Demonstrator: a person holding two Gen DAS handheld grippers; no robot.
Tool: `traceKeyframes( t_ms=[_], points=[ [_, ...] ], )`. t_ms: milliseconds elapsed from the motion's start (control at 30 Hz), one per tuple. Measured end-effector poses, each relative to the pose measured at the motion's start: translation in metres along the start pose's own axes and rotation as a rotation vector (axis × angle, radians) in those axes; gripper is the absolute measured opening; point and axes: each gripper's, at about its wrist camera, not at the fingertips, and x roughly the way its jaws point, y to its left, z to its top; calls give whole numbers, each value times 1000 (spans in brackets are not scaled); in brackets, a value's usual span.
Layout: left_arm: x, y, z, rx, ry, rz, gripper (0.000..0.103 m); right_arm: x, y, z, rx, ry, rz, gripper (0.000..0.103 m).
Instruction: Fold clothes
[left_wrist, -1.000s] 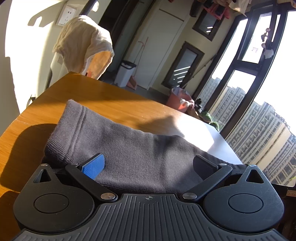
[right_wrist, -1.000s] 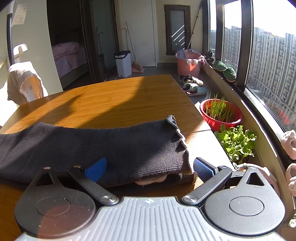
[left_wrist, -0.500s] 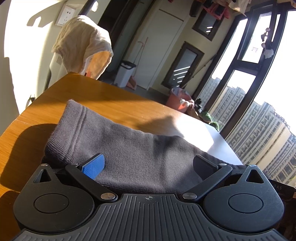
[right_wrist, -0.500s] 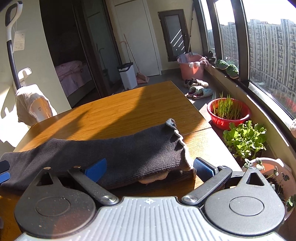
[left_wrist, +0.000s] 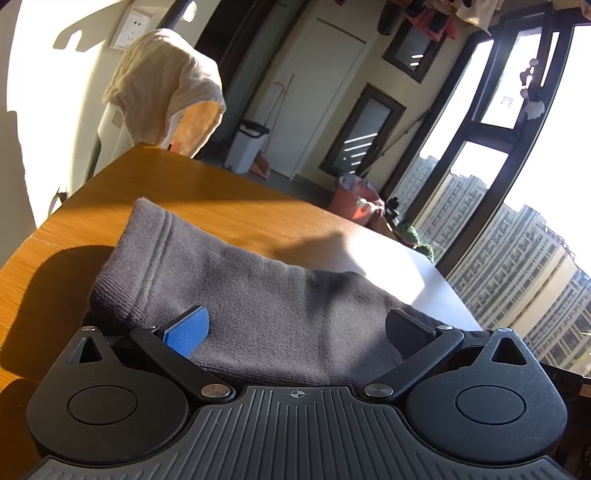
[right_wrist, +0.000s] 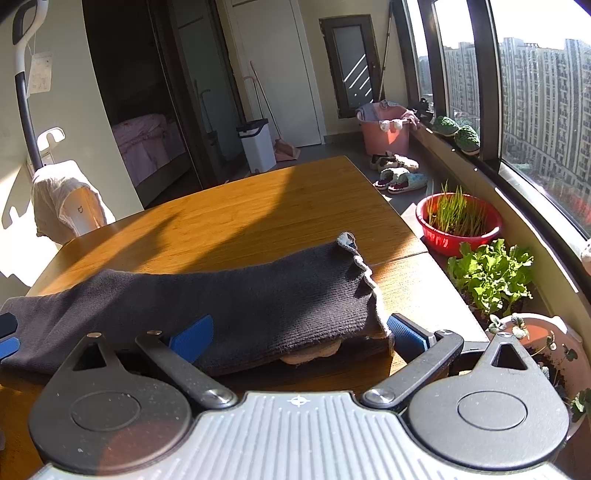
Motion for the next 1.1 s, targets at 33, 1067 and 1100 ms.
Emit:
traceKeyframes(
  t_ms=[33,1067,1100],
  points=[
    [0,0,0,-1,0,-1,103,0,-1,0,4,-2,0,100],
    [1,4,2,-18,-2,-21,103,2,3,0,-9,8,-13,101],
    [0,4,2,-18,-2,-21,103,2,4,0,-10,9,-13,101]
  ],
)
